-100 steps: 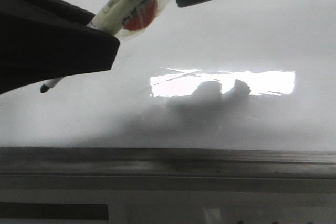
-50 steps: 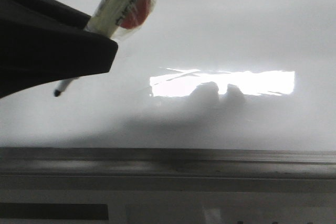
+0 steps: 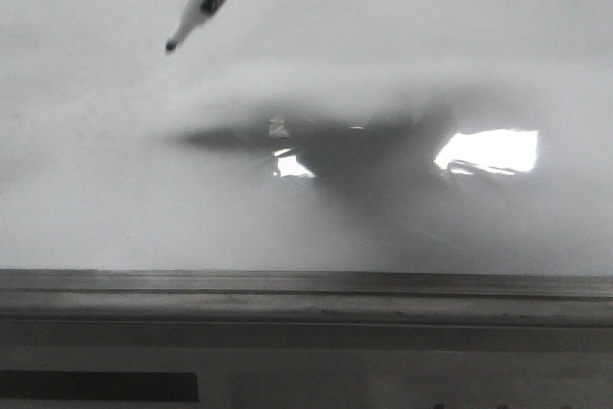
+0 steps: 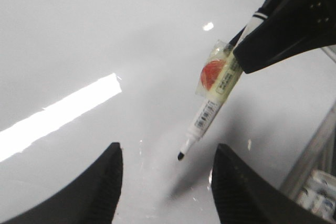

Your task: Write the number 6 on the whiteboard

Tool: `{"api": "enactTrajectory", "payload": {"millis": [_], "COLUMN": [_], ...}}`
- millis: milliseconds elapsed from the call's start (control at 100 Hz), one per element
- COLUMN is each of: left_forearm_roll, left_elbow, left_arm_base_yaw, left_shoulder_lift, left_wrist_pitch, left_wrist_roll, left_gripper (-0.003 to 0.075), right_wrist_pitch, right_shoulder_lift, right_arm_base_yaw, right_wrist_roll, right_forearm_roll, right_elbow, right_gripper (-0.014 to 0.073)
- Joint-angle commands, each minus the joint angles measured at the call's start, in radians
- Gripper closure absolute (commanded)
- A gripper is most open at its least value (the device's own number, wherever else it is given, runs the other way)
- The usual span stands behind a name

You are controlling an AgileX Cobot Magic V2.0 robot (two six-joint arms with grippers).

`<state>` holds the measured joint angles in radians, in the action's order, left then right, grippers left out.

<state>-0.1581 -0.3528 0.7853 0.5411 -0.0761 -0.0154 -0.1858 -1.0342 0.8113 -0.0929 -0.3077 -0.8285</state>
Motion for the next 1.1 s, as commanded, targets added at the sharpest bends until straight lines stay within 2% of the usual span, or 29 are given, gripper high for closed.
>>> {"api": "enactTrajectory", "payload": {"millis": [0, 150, 310, 460, 570, 730, 920, 1090], "left_forearm_roll": [0.036, 0.086, 0.1, 0.1, 0.1, 0.1, 0.094, 0.057], "left_elbow": [-0.033, -0.027, -0.024, -0.024, -0.024, -0.024, -0.024, -0.024], "left_arm_base_yaw": [-0.043, -0.084, -0.087, -0.087, -0.087, -0.087, -0.087, -0.057], "left_shoulder_lift": [-0.061, -0.091, -0.089, -0.089, -0.089, -0.089, -0.089, -0.053], "left_wrist_pitch": [-0.047, -0.016, -0.018, -0.032, -0.043, -0.04, -0.007, 0.049], "left_wrist_roll": [-0.007, -0.007, -0.007, -0.007, -0.007, -0.007, -0.007, -0.007], "left_gripper": [0.0387, 0.0387, 0.0387, 0.0387, 0.0387, 0.0387, 0.0387, 0.0387], "right_wrist_pitch": [0.016, -0.081, -0.09, -0.084, -0.082, 0.021, 0.021, 0.024], "right_shoulder_lift": [-0.012, -0.075, -0.145, -0.218, -0.181, -0.098, -0.178, -0.094], "right_arm_base_yaw": [-0.072, -0.174, -0.183, -0.119, -0.07, -0.078, -0.038, 0.03], "right_wrist_roll": [-0.013, -0.015, -0.015, -0.013, -0.013, -0.013, -0.025, -0.025], "right_forearm_roll": [-0.005, 0.004, 0.023, -0.04, -0.048, -0.079, -0.074, -0.062], "right_elbow": [-0.106, -0.22, -0.208, -0.079, -0.02, -0.022, -0.056, -0.056], "right_gripper": [0.0657, 0.0657, 0.0657, 0.0657, 0.0657, 0.0657, 0.0657, 0.0657]}}
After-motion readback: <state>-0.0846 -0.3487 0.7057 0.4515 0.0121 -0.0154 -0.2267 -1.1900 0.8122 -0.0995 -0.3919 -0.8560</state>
